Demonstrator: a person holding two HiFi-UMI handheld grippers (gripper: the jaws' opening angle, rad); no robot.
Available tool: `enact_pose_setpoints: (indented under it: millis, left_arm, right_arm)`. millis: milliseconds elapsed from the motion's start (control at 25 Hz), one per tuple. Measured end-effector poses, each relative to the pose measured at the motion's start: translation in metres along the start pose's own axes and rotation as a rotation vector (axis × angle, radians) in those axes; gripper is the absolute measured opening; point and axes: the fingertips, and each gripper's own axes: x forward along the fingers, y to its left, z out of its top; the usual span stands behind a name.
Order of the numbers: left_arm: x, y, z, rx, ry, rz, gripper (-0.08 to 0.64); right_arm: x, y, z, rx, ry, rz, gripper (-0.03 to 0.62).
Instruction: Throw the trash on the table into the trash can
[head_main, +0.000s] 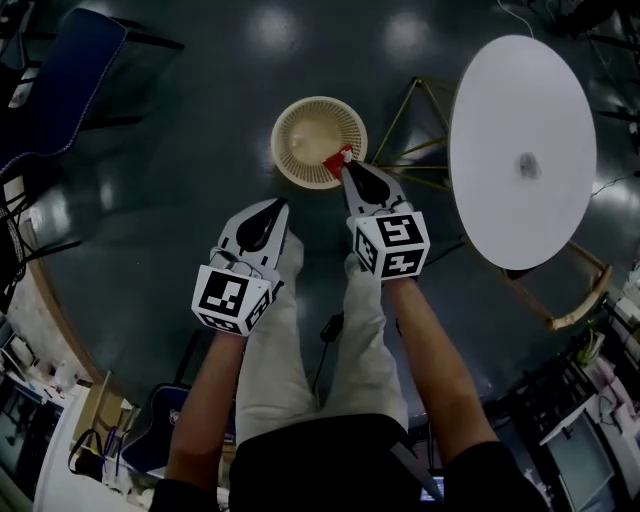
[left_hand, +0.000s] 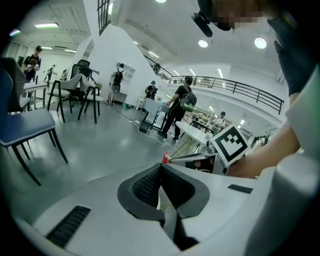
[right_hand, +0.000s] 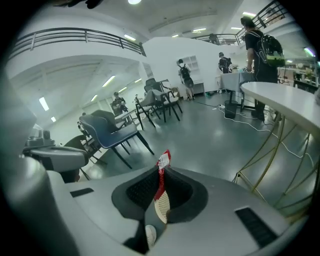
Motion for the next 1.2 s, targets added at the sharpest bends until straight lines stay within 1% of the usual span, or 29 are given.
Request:
enact_pose_setpoints:
  millis: [240, 440, 680, 840, 960, 1000, 1040, 1080, 1200]
  left_arm:
    - [0.024, 0.003, -0.028, -0.003, 0.035, -0.023, 0.015]
    - [0.036, 0.004, -0.032, -0.008, 0.047, -0.041, 0.015]
    - [0.042, 0.019, -0.033, 0.007, 0.057, -0.013, 0.015]
    - [0.047, 0.024, -0.040, 0.009, 0.068, -0.007, 0.015]
    - [0.049, 0.026, -0.047, 0.006, 0.075, -0.005, 0.015]
    - [0.049, 0.026, -0.049, 0.004, 0.077, -0.005, 0.015]
    - [0.049, 0.026, -0.051, 0.002, 0.078, -0.004, 0.015]
    - [0.048, 0.027, -0.053, -0.001, 0.079, -0.003, 0.015]
    - [0.046, 0.026, -0.057, -0.004, 0.082, -0.004, 0.015]
  right_arm:
    - [0.030, -0.018, -0.025, 0.000, 0.036, -0.021, 0.044]
    - [0.056, -0.032, -0.046, 0.004, 0.079, -0.022, 0.044]
    - [0.083, -0.037, -0.067, -0.029, 0.142, -0.019, 0.044]
    - [0.099, -0.039, -0.080, -0.055, 0.183, -0.008, 0.044]
    - [0.111, -0.041, -0.084, -0.057, 0.214, -0.007, 0.048]
    - [0.114, -0.041, -0.084, -0.063, 0.222, -0.007, 0.077]
    - [0.116, -0.039, -0.084, -0.074, 0.229, -0.004, 0.144]
    - [0.117, -0.037, -0.084, -0.086, 0.235, 0.001, 0.164]
    - [0.115, -0.035, -0.085, -0.095, 0.242, 0.004, 0.164]
